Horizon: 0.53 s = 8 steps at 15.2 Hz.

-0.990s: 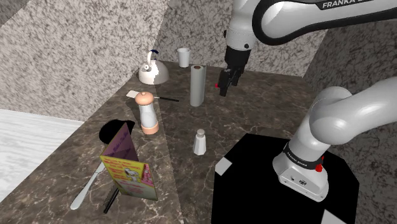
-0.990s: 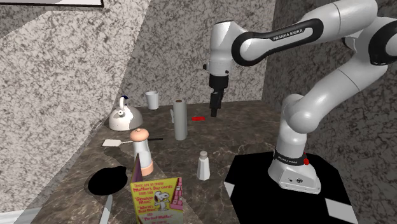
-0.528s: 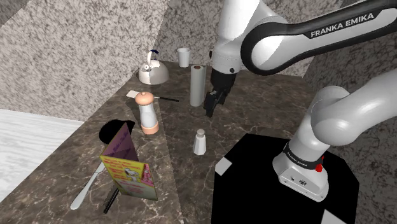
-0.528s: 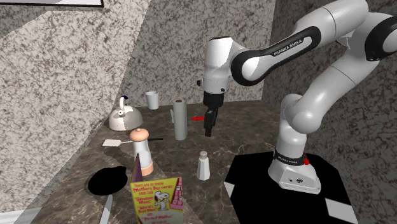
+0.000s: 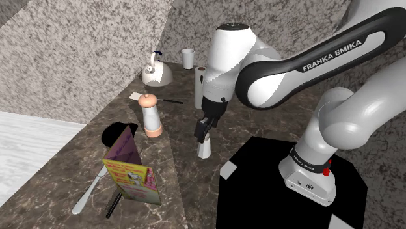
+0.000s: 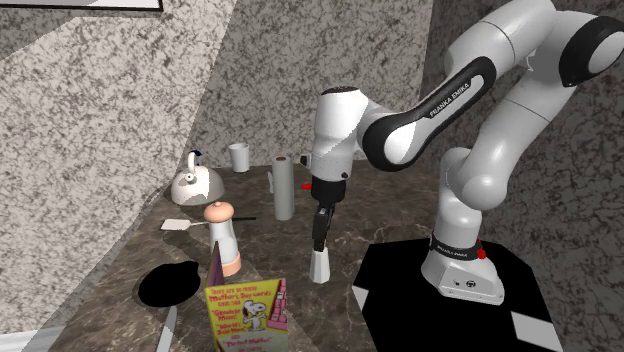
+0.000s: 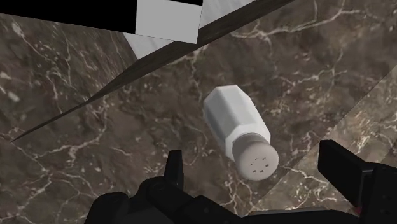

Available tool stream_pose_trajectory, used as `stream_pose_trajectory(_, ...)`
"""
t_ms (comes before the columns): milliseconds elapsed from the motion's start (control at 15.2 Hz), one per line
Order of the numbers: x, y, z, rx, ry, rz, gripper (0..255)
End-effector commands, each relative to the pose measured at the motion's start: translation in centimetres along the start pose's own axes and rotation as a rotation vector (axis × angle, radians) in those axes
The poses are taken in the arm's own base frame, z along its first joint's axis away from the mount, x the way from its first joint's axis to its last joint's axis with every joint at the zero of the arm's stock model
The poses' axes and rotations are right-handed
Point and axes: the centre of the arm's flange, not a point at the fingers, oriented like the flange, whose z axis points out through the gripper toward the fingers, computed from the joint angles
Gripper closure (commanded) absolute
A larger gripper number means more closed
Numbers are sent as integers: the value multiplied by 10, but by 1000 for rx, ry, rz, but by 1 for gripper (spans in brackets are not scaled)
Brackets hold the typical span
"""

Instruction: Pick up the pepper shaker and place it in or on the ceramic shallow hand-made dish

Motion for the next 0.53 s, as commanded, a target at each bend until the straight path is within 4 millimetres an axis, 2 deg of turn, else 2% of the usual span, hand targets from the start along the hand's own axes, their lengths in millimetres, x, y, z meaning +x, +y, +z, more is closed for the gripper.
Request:
stream_pose_trajectory(0,-1,-3,10,2,2,-1,0)
stream_pose_trajectory(264,-1,-3,31,2,2,-1,0)
stream_pose_trajectory(462,-1,-3,34,2,2,-1,0)
